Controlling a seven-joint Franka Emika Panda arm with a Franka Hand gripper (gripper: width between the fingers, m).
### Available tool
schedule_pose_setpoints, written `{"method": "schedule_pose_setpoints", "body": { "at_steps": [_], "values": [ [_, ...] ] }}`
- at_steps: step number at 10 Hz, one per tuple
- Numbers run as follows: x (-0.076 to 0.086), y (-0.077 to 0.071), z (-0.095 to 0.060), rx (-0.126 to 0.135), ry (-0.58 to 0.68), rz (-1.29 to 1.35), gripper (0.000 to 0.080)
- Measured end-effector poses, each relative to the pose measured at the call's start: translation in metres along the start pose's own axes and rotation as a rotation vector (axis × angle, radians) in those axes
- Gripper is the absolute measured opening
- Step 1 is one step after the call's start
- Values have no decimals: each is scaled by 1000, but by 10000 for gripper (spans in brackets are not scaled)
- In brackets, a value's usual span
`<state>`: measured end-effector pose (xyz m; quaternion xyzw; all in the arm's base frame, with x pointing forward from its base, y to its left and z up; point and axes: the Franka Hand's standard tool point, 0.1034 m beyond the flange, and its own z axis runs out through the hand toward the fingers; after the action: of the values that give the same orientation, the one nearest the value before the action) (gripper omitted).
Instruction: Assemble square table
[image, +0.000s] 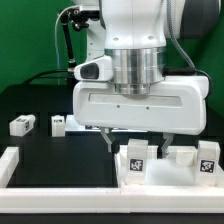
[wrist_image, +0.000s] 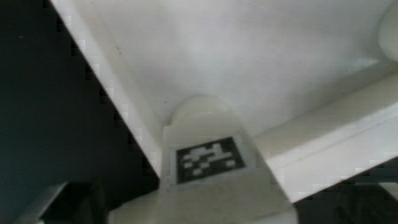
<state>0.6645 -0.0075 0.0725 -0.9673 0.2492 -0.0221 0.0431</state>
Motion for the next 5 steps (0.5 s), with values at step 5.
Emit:
{"method": "schedule_pose_setpoints", "body": {
  "at_steps": [5],
  "values": [
    [-1,0,1,1,-2,273,290]
  ]
}}
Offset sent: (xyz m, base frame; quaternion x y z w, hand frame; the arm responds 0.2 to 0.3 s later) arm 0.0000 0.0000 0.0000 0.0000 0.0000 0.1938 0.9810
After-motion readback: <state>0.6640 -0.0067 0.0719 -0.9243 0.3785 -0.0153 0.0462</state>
